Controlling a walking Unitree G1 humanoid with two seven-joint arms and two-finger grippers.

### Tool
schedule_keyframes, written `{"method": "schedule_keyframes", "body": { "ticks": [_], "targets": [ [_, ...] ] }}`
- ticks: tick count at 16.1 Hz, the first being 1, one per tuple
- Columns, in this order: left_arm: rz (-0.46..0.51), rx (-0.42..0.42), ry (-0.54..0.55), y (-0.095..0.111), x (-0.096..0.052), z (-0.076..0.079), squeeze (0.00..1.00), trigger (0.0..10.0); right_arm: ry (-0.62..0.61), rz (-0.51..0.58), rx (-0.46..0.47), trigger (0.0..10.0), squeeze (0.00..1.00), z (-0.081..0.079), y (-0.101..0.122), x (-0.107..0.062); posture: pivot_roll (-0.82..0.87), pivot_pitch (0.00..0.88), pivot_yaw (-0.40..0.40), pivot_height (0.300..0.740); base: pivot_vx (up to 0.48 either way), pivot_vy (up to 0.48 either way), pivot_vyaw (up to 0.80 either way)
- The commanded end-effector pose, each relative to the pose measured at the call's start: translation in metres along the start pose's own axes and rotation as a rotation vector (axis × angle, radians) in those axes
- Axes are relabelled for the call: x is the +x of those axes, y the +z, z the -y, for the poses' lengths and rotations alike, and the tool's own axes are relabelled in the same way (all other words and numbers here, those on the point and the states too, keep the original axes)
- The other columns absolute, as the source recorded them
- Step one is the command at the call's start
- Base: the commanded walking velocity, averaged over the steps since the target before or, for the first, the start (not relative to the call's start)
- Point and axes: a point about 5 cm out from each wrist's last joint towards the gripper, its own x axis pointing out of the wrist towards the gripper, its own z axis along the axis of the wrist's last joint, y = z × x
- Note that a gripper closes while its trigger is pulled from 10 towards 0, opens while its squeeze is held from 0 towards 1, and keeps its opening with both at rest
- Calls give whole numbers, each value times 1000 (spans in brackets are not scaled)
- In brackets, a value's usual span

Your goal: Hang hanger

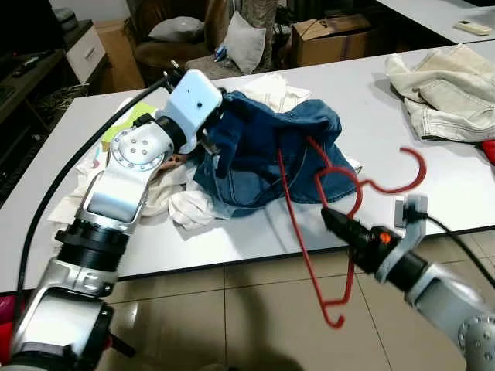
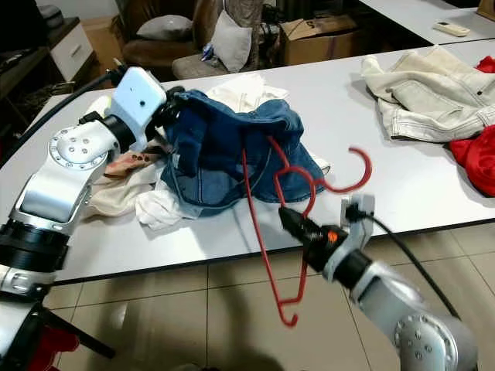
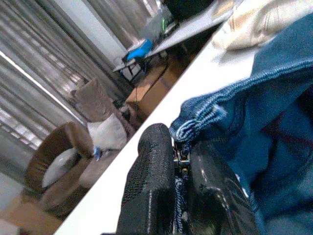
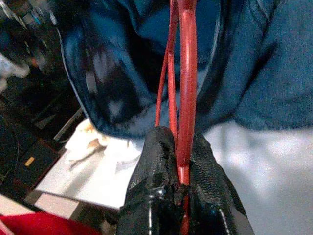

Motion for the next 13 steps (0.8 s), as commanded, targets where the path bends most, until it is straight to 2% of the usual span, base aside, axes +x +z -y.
{"method": "schedule_keyframes", "body": {
  "ticks": [1,3,4,6,7,8,10,12,13],
  "targets": [
    [-77,38,-45,-16,-3,6,0,0,-7,86,-14,10000,0,0,14,2,-156,0,151,740,0,0,0],
    [-87,21,-62,-20,-6,8,0,0,-70,160,-6,10000,0,8,28,4,-156,0,149,740,0,0,0],
    [-85,10,-88,-20,-8,10,0,0,-129,143,-1,10000,0,17,27,7,-155,0,148,740,0,0,0],
    [-63,-17,-135,-17,-10,14,0,0,-157,96,4,10000,0,23,22,16,-154,0,148,740,0,0,0],
    [-40,-31,-172,-13,-10,16,0,0,-141,79,8,10000,0,22,20,22,-151,0,147,740,0,0,0],
    [-4,-32,-278,-3,-10,22,0,0,-43,93,45,10000,0,9,25,45,-146,0,145,740,0,0,0],
    [47,-86,-333,9,-8,27,0,0,11,158,106,10000,0,-1,36,63,-142,0,142,740,0,0,0],
    [104,-168,-379,24,-5,28,0,0,24,268,251,10000,0,-6,47,80,-133,0,138,740,0,0,0],
    [127,-201,-395,31,-4,26,0,0,9,300,289,10000,0,-5,49,87,-130,0,138,740,0,0,0]
  ]
}}
